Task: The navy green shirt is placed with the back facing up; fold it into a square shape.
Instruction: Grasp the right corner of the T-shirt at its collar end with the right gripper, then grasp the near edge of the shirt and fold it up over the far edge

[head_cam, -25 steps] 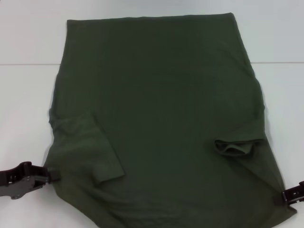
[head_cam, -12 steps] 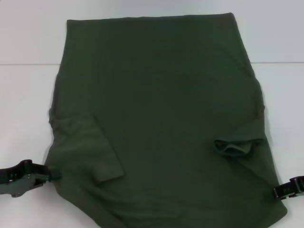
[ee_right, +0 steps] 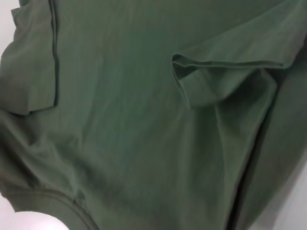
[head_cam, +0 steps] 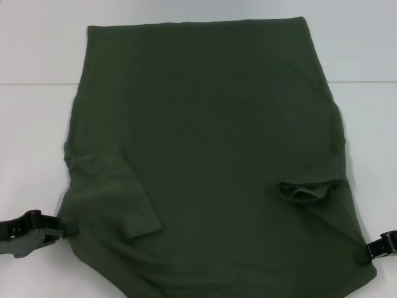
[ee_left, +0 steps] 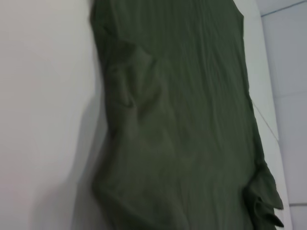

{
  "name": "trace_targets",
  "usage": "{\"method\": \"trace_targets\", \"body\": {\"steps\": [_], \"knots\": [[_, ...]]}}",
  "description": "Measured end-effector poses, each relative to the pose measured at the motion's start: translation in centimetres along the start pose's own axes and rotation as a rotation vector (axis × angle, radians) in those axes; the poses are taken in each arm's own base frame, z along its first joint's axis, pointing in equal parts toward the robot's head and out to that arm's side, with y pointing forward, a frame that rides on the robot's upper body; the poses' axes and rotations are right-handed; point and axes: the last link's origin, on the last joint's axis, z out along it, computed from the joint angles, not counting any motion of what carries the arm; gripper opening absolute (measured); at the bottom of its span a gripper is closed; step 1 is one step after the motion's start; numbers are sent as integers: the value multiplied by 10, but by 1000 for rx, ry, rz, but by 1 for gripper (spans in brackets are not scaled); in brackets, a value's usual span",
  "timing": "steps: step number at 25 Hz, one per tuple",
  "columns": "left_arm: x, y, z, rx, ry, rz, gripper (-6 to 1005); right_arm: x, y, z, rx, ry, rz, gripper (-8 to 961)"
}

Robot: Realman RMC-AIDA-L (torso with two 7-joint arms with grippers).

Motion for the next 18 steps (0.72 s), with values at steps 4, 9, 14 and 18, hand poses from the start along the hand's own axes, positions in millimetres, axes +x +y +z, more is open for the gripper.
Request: {"method": "trace_targets", "body": {"steps": [4, 9, 14, 18], "knots": [[-4, 3, -3, -20, -36, 52, 83, 2, 4, -5, -49, -3, -32, 84], [-14, 2, -11, -24, -108, 90, 88, 8, 3, -15, -76, -3, -38, 31], [-30, 3, -18, -51, -186, 112, 92, 20, -5, -22, -71, 8, -11, 20], [-42, 3, -25, -79, -220, 126, 96, 33, -6, -25, -95, 34, -4, 20]]}}
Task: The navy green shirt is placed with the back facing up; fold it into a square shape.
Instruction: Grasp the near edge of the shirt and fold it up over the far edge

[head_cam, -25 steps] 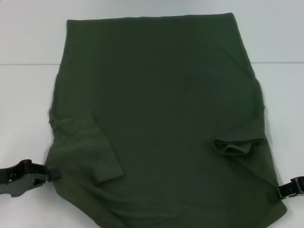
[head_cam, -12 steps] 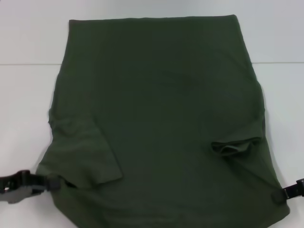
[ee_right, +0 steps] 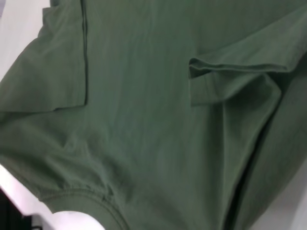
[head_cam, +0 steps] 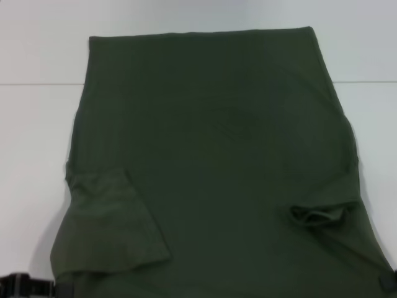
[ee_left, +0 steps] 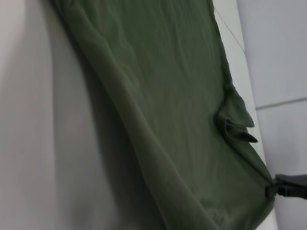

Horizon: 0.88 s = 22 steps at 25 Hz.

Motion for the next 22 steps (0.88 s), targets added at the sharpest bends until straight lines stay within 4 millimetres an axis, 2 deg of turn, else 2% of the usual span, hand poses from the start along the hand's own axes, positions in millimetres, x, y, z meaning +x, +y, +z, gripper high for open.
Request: {"method": "trace_targets", "body": {"steps": [7, 11, 13, 18, 22], "knots": [[-26, -1, -2, -18, -90, -5, 103, 24, -4, -1, -29, 30, 28, 21], [-19, 3, -2, -43, -58, 19, 106, 19, -2, -5, -61, -37, 15, 21], [-5, 9, 0, -73, -24, 41, 108, 8, 3, -7, -94, -90, -8, 21], [49, 28, 13, -130, 99, 20, 113, -29, 22, -8, -167, -232, -55, 24], [95, 35, 18, -101, 223, -22, 117, -66, 22, -15, -129, -395, -24, 32]]}}
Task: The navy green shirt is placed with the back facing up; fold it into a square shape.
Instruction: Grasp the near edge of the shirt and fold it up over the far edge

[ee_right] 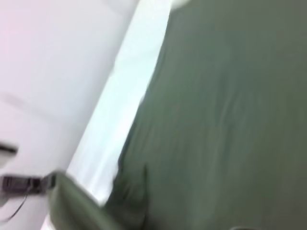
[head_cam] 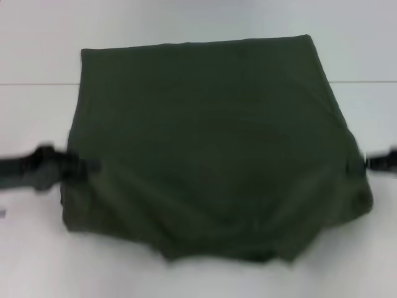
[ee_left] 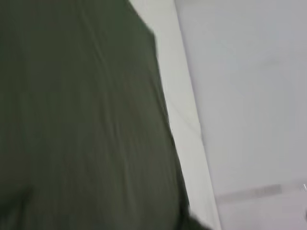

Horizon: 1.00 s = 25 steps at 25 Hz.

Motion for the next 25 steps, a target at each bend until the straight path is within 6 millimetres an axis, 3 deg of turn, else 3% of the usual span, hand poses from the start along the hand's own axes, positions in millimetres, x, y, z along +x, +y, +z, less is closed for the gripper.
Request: {"method": "trace_targets", "body": {"steps": [4, 9, 15, 25], "knots": [[42, 5, 21, 66, 102, 7, 120, -38, -8, 13, 124, -125, -2, 40], [74, -4, 47, 231, 203, 36, 125, -67, -17, 41, 270, -233, -35, 50], [80, -21, 62, 392, 246, 67, 131, -71, -25, 69, 407, -268, -91, 62], [93, -13, 63, 430, 275, 197, 140, -93, -28, 69, 515, -370, -133, 82]]}}
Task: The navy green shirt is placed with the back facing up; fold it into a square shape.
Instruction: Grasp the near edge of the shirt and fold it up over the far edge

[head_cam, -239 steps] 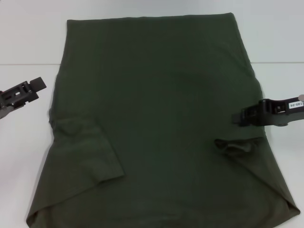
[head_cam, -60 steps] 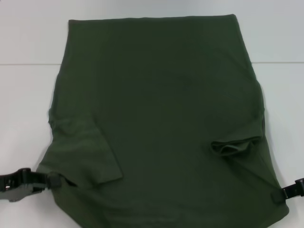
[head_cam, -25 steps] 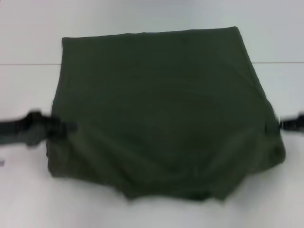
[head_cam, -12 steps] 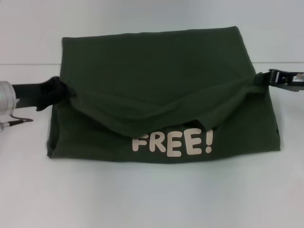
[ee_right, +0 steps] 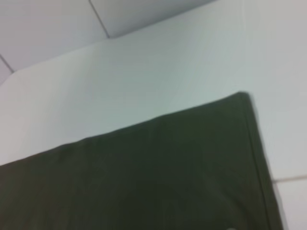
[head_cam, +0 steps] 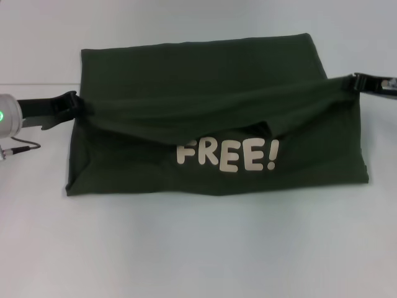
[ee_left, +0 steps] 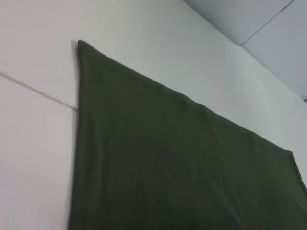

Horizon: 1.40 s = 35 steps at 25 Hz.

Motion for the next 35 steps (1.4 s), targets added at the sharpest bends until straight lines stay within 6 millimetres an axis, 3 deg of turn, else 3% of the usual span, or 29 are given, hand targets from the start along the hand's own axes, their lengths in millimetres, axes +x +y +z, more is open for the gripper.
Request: {"method": "trace_targets", "body": {"steps": [6, 12, 20, 31, 34, 35], "knots": [[4, 10, 11, 29, 16, 45, 146, -4, 14, 18, 47, -13, -68, 95], [11, 13, 8, 38, 76, 38, 151, 2, 29, 32, 70, 1, -132, 107], [14, 20, 7, 27, 85, 62, 159, 0, 32, 33, 67, -2, -141, 123], [2, 29, 18, 22, -57, 98, 169, -1, 29, 29, 56, 71, -179, 145], [3, 34, 11, -18, -77, 99, 172, -6, 31, 25, 41, 78, -172, 151], [3, 34, 5, -36, -71, 83, 204, -8, 31, 23, 35, 75, -163, 199]]}}
